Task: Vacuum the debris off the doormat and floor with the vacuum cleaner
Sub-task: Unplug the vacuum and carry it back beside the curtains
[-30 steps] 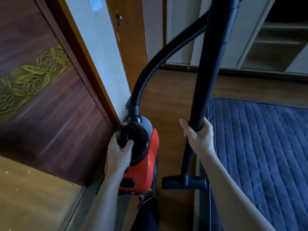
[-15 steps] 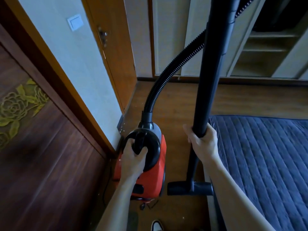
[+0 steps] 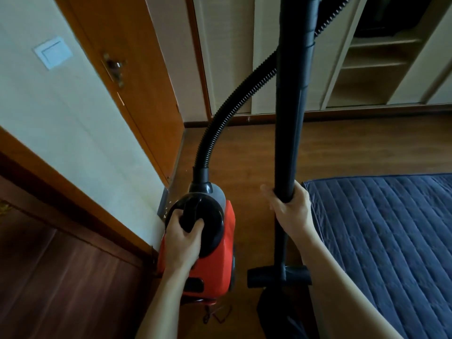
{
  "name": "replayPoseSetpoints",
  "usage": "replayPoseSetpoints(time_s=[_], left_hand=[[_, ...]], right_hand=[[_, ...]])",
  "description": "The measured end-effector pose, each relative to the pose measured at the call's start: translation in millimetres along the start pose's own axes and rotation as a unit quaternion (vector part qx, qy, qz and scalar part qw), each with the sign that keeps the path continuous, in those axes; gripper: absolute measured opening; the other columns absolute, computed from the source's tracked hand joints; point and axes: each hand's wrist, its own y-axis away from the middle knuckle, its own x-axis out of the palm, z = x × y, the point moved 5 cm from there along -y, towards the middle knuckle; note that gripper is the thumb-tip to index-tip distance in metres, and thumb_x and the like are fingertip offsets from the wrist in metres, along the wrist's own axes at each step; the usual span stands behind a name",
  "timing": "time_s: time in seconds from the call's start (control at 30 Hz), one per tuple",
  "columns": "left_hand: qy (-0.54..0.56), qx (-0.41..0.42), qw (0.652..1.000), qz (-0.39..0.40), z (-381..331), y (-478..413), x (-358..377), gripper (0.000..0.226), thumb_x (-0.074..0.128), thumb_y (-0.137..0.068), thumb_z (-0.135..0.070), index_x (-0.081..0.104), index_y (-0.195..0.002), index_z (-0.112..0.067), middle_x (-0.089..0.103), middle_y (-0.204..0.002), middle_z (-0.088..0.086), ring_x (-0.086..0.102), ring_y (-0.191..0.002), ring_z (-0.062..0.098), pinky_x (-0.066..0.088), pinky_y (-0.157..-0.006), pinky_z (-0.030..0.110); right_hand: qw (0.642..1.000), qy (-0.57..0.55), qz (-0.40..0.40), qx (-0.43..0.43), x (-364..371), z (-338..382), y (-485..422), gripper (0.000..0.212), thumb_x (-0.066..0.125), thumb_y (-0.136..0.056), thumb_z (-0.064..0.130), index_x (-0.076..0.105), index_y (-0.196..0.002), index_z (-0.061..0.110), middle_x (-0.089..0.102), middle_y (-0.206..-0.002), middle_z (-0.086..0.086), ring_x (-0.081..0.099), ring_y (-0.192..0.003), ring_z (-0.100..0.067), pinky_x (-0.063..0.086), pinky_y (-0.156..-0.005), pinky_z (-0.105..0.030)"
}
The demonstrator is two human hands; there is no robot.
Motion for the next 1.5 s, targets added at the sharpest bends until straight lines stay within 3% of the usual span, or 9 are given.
replayPoseSetpoints(time_s=[0.27, 0.4, 0.5, 0.73, 0.93, 1.13, 1.23, 1.33, 1.5], left_hand=[[-0.020, -0.012, 0.999, -0.032, -50.4, -113.0, 71.6, 0.047, 0.064, -0.091, -0.027, 0.052, -0.136, -0.022, 0.058, -0.129, -0.002, 0.051, -0.126, 0.024, 0.046, -0.103, 0.048], [-0.024, -0.002, 0.999, -0.043, -84.4, -165.7, 103.3, 0.047, 0.064, -0.091, -0.024, 0.051, -0.137, -0.021, 0.058, -0.127, -0.001, 0.052, -0.126, 0.026, 0.046, -0.103, 0.045], [-0.031, -0.004, 0.998, -0.061, -99.5, -199.8, 119.5, 0.049, 0.064, -0.091, -0.024, 0.050, -0.138, -0.019, 0.057, -0.132, 0.003, 0.050, -0.127, 0.024, 0.044, -0.105, 0.043], [-0.029, 0.023, 0.995, -0.094, -137.1, -278.2, 141.9, 0.031, 0.065, -0.091, -0.017, 0.057, -0.120, -0.021, 0.052, -0.099, -0.017, 0.046, -0.102, 0.009, 0.040, -0.086, 0.028], [-0.029, 0.020, 0.997, -0.071, -147.5, -377.2, 171.2, 0.036, 0.065, -0.090, -0.021, 0.057, -0.126, -0.020, 0.053, -0.108, -0.009, 0.047, -0.105, 0.011, 0.043, -0.089, 0.032], [-0.002, 0.034, 0.999, 0.008, -172.5, -497.7, 208.0, 0.027, 0.065, -0.090, -0.022, 0.054, -0.114, -0.031, 0.054, -0.098, -0.018, 0.051, -0.103, 0.010, 0.043, -0.089, 0.031], [-0.003, 0.064, 0.996, 0.055, -195.6, -544.2, 228.3, 0.035, 0.065, -0.092, -0.020, 0.052, -0.123, -0.028, 0.052, -0.106, -0.018, 0.047, -0.105, 0.003, 0.039, -0.093, 0.025], [-0.006, 0.105, 0.989, 0.099, -215.8, -584.1, 251.0, 0.027, 0.066, -0.091, -0.017, 0.053, -0.108, -0.033, 0.055, -0.098, -0.023, 0.051, -0.091, -0.008, 0.039, -0.080, 0.015], [-0.012, 0.137, 0.981, 0.135, -242.8, -638.0, 294.6, 0.021, 0.066, -0.090, -0.018, 0.059, -0.109, -0.024, 0.061, -0.100, -0.014, 0.055, -0.095, -0.002, 0.043, -0.084, 0.026]], right_hand=[[0.999, -0.034, 0.031, 0.015, 6.3, -37.9, -153.0, 0.041, 0.077, -0.089, 0.009, 0.044, -0.066, 0.020, 0.044, -0.056, 0.008, 0.041, -0.047, -0.006, 0.037, -0.047, -0.019], [0.996, -0.064, 0.055, 0.024, 11.3, -48.9, -224.5, 0.037, 0.075, -0.089, 0.007, 0.046, -0.068, 0.014, 0.046, -0.057, 0.005, 0.043, -0.049, -0.009, 0.039, -0.047, -0.021], [0.994, -0.085, 0.071, 0.008, 16.7, -56.5, -268.0, 0.033, 0.076, -0.089, 0.012, 0.048, -0.072, 0.008, 0.049, -0.061, -0.016, 0.046, -0.051, -0.028, 0.044, -0.048, -0.035], [0.994, -0.078, 0.075, 0.005, 44.4, -79.3, -358.6, 0.038, 0.074, -0.089, 0.003, 0.046, -0.071, 0.021, 0.048, -0.059, 0.007, 0.046, -0.050, -0.010, 0.044, -0.049, -0.022], [0.996, -0.052, 0.067, -0.002, 78.4, -101.1, -438.1, 0.035, 0.074, -0.089, 0.004, 0.048, -0.071, 0.019, 0.050, -0.060, 0.003, 0.048, -0.050, -0.009, 0.046, -0.050, -0.021], [1.000, -0.011, 0.000, 0.018, 111.3, -118.6, -541.1, 0.028, 0.077, -0.089, 0.010, 0.054, -0.078, -0.001, 0.056, -0.069, -0.023, 0.054, -0.060, -0.036, 0.049, -0.053, -0.025], [1.000, 0.002, -0.027, 0.013, 124.4, -119.7, -584.4, 0.027, 0.078, -0.089, 0.012, 0.054, -0.076, 0.007, 0.058, -0.067, -0.018, 0.055, -0.058, -0.032, 0.051, -0.054, -0.029], [0.999, 0.013, -0.045, 0.018, 130.4, -123.4, -618.6, 0.025, 0.077, -0.089, 0.011, 0.055, -0.078, 0.016, 0.059, -0.066, -0.006, 0.057, -0.057, -0.019, 0.054, -0.057, -0.024], [0.994, 0.019, -0.103, 0.036, 112.2, -136.0, -659.3, 0.029, 0.078, -0.088, 0.009, 0.054, -0.077, 0.021, 0.057, -0.066, 0.001, 0.056, -0.058, -0.015, 0.052, -0.056, -0.022]])
